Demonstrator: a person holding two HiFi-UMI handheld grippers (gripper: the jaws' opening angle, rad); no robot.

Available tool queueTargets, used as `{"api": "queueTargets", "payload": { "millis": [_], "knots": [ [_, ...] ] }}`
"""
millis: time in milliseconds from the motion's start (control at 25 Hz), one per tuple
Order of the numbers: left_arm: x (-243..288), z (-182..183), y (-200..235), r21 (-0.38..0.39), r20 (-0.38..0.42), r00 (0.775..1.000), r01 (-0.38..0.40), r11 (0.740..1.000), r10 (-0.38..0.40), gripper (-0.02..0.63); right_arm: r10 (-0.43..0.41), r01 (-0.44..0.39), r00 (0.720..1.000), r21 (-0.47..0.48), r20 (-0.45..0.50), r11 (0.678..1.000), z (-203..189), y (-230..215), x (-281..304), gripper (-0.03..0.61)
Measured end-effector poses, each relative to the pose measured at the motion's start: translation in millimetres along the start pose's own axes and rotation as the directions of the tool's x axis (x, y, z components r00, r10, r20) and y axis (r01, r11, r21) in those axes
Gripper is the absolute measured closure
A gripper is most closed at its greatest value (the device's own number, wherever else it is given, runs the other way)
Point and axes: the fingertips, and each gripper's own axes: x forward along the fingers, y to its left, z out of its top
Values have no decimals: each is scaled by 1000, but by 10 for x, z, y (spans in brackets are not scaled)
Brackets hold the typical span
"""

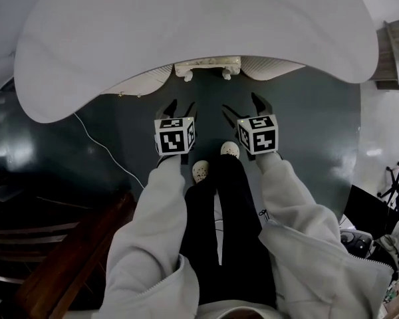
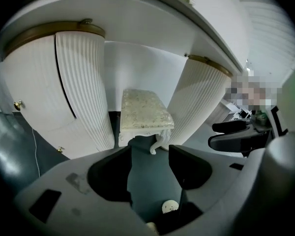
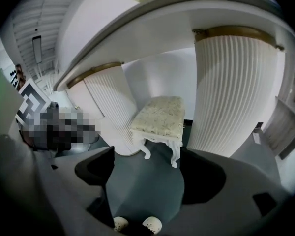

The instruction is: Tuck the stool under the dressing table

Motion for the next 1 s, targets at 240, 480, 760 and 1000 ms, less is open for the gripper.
{"api": "queueTargets", "payload": {
  "millis": [240,480,760,1000],
  "knots": [
    [-447,116,-350,11,24,999,27,1000,-27,377,44,-47,998,58,50,997,277,235,-525,132],
    [-1003,416,-681,44,73,996,56,997,-59,378,60,-76,991,140,116,987,598,270,-1078,167],
    [-1541,688,-931,79,136,988,61,995,-71,425,73,-100,978,132,196,986,934,265,-1681,245],
    [-1911,909,-951,55,215,976,32,998,-43,477,73,-114,963,147,258,983,1153,300,-2011,304]
  ]
}}
